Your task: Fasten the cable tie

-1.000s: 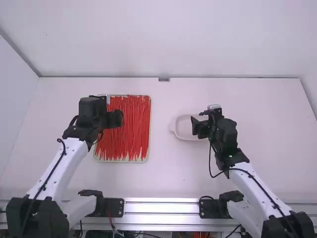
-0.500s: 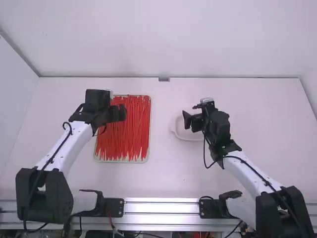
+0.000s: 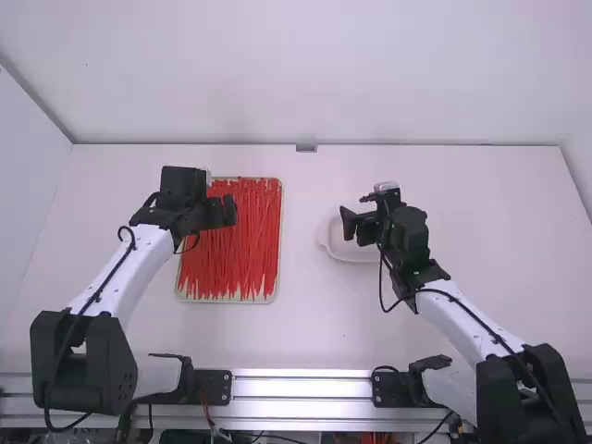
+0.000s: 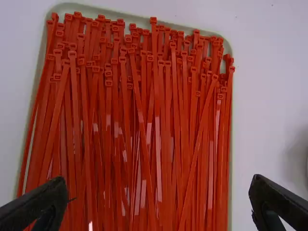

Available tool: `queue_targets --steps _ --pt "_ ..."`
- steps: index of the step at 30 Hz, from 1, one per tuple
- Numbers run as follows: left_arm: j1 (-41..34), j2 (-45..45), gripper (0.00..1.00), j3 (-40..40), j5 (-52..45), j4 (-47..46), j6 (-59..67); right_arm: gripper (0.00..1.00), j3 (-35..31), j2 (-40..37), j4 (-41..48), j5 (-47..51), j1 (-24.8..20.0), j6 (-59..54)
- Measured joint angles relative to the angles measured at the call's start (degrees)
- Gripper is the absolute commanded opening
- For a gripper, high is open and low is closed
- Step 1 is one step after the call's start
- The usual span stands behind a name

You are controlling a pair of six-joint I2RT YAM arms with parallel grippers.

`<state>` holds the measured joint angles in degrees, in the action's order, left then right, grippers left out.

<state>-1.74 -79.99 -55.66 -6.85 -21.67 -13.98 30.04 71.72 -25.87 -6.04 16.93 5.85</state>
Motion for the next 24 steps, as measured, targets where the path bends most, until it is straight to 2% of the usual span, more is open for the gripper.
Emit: queue_targets --steps 10,19,24 --pt "-0.02 0.00 0.99 -0.02 0.00 2.29 1.57 0.98 0.22 0.00 10.88 -0.04 0.00 0.15" --pt "0.00 -0.17 0.99 -0.50 0.00 7.37 2.93 0.99 0.22 0.00 13.11 -0.76 0.81 0.15" --pt "0.00 -4.50 0.99 -7.17 0.00 4.00 4.63 0.98 1.44 0.00 15.37 -1.33 2.32 0.17"
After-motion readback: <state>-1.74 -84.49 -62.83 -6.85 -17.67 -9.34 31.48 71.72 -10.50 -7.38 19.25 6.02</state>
